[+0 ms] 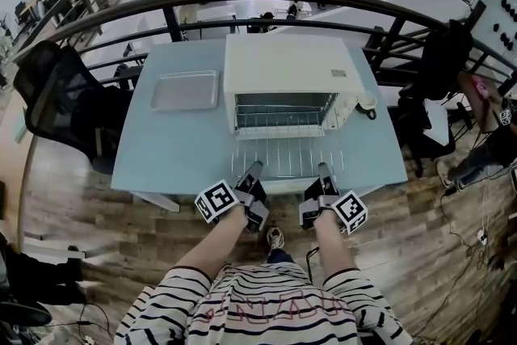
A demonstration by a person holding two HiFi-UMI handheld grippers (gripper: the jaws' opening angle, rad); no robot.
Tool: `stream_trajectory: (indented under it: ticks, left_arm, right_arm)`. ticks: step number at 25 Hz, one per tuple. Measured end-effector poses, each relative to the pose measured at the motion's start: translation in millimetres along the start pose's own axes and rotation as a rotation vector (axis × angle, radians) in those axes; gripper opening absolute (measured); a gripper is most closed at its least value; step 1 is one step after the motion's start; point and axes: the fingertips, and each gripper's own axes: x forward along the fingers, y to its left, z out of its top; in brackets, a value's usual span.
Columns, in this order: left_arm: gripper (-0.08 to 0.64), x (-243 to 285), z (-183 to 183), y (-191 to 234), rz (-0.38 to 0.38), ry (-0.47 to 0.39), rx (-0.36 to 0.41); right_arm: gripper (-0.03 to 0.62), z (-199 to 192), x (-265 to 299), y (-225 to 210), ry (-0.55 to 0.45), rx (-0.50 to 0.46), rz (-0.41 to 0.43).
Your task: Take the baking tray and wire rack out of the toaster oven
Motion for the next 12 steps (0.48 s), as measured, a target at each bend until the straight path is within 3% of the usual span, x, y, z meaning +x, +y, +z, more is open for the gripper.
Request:
stream_trajectory:
  ticks: [6, 12]
  left_arm:
    - [0.023, -43.2, -8.2, 3.6, -0.002, 0.013, -0.004]
    - [0.023, -104.8, 8.7, 18.0, 0.008, -0.003, 0.007]
  right_arm:
    - [0.031, -28.8, -34.5, 4.6, -0.006, 0.001, -0.004]
    - [0.031, -88.1, -55.6, 12.4, 0.02, 0.003, -0.002]
